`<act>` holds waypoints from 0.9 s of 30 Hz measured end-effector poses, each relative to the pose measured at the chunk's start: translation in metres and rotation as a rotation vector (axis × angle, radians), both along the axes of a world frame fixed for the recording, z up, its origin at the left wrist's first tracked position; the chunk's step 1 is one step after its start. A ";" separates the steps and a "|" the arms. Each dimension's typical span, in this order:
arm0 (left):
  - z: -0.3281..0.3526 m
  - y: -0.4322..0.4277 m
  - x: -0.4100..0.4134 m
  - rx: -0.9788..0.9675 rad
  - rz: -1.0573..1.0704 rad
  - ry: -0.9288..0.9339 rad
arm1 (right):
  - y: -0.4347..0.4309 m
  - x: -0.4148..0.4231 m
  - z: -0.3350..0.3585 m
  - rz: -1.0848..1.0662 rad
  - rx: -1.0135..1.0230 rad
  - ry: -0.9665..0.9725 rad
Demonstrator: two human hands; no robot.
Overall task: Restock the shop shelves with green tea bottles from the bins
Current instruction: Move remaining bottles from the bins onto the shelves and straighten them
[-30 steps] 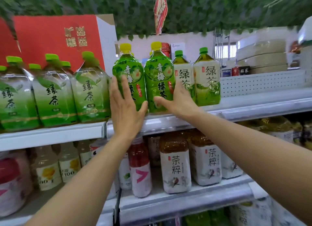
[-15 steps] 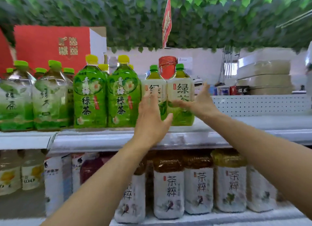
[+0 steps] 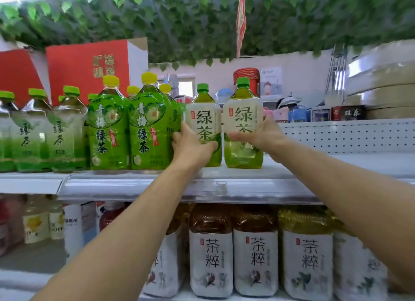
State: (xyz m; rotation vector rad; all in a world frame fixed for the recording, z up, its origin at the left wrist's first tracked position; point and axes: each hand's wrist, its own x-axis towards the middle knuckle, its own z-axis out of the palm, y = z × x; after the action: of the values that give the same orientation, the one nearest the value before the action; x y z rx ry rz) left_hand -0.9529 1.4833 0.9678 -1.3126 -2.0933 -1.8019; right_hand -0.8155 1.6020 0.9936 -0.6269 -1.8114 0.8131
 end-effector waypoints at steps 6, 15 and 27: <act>0.017 0.010 -0.001 -0.009 -0.128 -0.176 | 0.006 0.024 0.003 0.042 -0.086 -0.044; 0.013 0.030 -0.018 -0.080 -0.246 -0.277 | 0.007 0.022 -0.002 0.093 -0.225 -0.008; 0.032 0.042 0.014 -0.169 -0.313 -0.248 | 0.025 0.105 0.008 0.121 -0.234 -0.029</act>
State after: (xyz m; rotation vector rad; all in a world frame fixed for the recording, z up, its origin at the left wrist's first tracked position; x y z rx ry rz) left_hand -0.9391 1.5250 0.9994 -1.6121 -2.3201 -2.0402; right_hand -0.7105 1.6270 1.0020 -0.6860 -1.8088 1.1136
